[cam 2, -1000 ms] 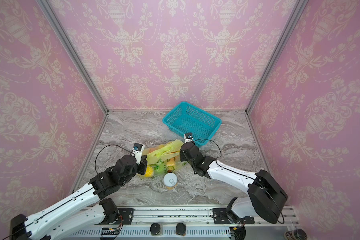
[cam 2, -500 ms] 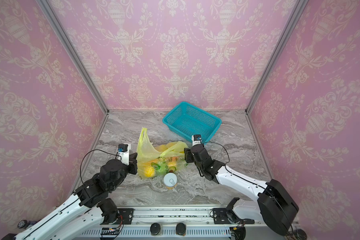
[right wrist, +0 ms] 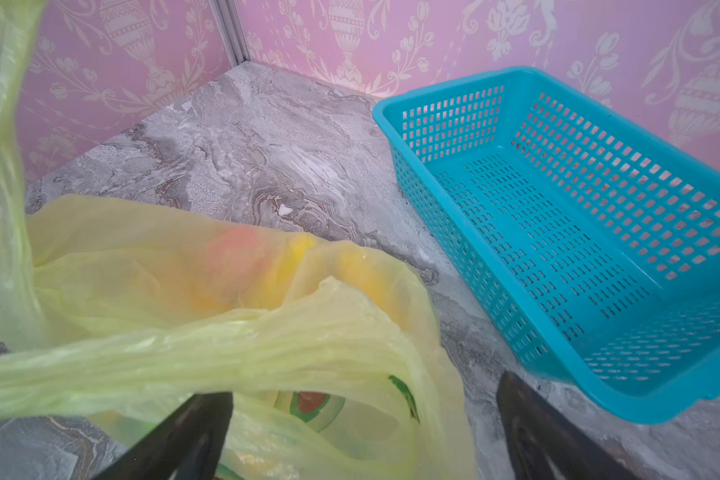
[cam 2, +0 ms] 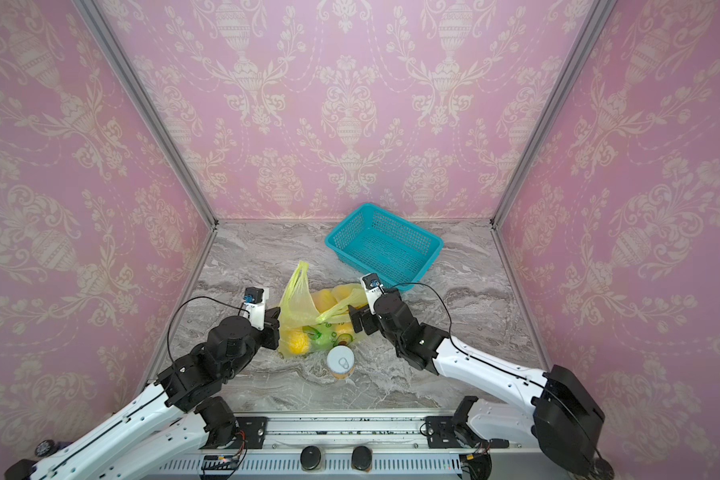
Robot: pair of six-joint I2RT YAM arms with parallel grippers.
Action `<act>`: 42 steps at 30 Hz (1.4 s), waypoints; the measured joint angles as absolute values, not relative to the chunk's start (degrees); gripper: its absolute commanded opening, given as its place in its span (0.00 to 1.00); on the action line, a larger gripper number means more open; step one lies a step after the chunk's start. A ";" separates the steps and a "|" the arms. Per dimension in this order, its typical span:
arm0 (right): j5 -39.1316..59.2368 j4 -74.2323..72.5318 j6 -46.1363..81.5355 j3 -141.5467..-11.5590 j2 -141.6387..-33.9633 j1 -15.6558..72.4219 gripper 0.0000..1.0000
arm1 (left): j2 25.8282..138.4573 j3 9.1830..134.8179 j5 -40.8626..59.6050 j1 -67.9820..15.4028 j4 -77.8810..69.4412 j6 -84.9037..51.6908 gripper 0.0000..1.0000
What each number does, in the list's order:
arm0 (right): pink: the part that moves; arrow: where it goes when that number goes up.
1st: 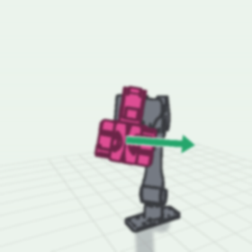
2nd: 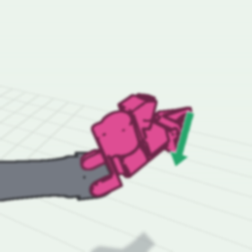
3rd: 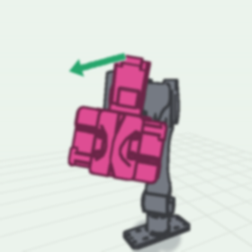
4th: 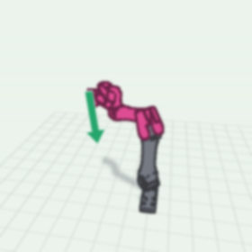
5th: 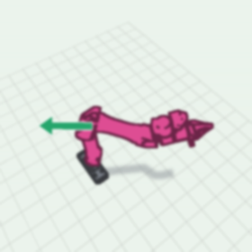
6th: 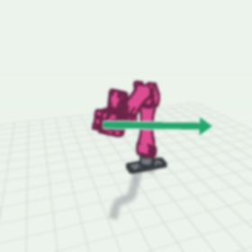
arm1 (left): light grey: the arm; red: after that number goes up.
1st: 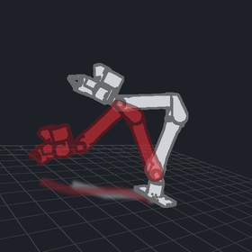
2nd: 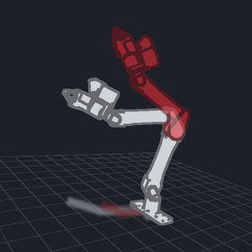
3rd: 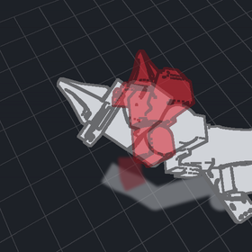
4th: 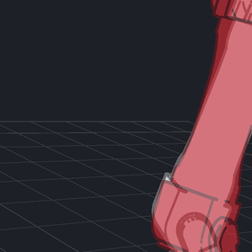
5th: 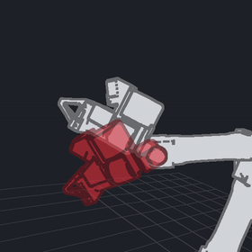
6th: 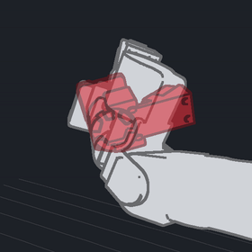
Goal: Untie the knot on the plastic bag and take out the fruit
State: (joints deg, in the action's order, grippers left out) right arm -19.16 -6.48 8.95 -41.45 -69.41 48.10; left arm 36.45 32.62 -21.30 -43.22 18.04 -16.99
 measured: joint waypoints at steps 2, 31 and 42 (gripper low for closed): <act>-20.91 -5.43 8.40 -45.01 -72.69 48.16 0.65 | 36.77 32.62 -21.30 -43.22 17.91 -16.99 0.00; -20.53 -13.76 13.89 -36.16 -59.22 41.95 0.00 | 35.03 47.68 -21.96 -43.20 30.57 -17.96 0.89; -17.78 -14.24 15.99 -34.76 -59.81 41.95 0.00 | 47.05 50.54 -21.56 -59.31 25.87 -12.64 0.92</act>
